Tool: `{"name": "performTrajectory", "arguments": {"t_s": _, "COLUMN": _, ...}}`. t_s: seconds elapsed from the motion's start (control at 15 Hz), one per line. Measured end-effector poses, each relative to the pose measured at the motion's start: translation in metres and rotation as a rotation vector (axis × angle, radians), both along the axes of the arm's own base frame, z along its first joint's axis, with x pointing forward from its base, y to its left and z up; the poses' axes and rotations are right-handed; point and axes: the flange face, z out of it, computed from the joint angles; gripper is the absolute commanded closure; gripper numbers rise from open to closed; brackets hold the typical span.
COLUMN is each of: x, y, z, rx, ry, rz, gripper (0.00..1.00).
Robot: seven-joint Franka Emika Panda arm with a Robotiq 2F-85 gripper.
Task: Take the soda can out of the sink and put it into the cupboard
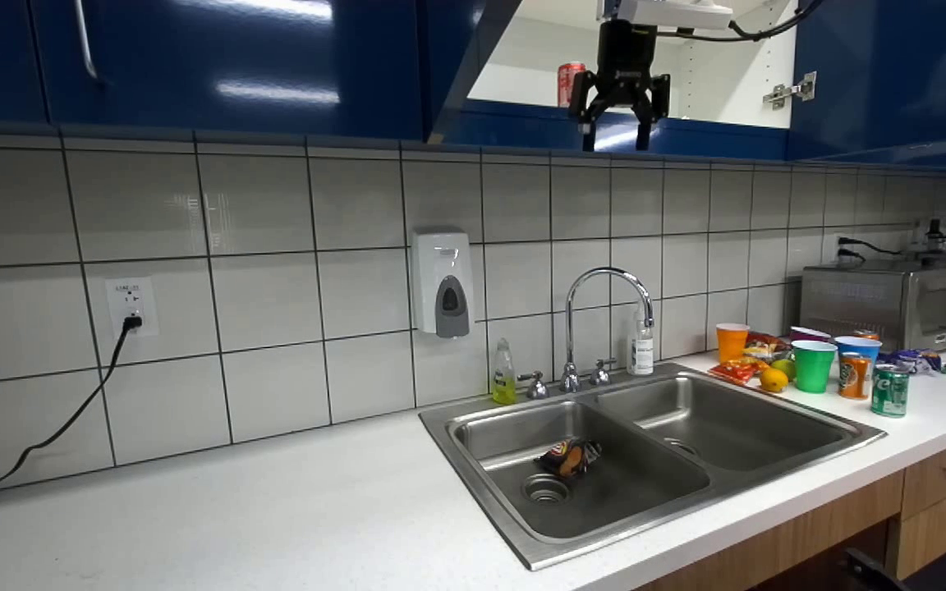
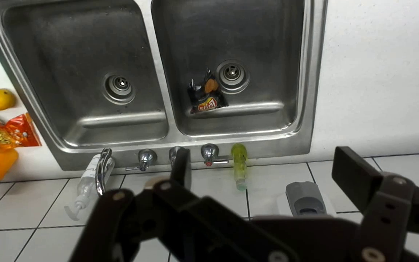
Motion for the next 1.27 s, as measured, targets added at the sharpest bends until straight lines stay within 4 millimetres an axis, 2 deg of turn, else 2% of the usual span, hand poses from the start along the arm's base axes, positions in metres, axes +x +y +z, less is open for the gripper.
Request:
{"name": "performTrajectory", "arguments": {"t_s": 0.4, "x": 0.002, "y": 0.007, "z": -0.034, "rx": 0.073, "ry": 0.051, "rz": 0.011, "gripper": 0.0}}
{"name": "performTrajectory", "arguments": {"t_s": 1.27, "x": 0.002, "y": 0.007, "z": -0.034, "rx": 0.074, "ry": 0.05, "rz": 0.011, "gripper": 0.0}}
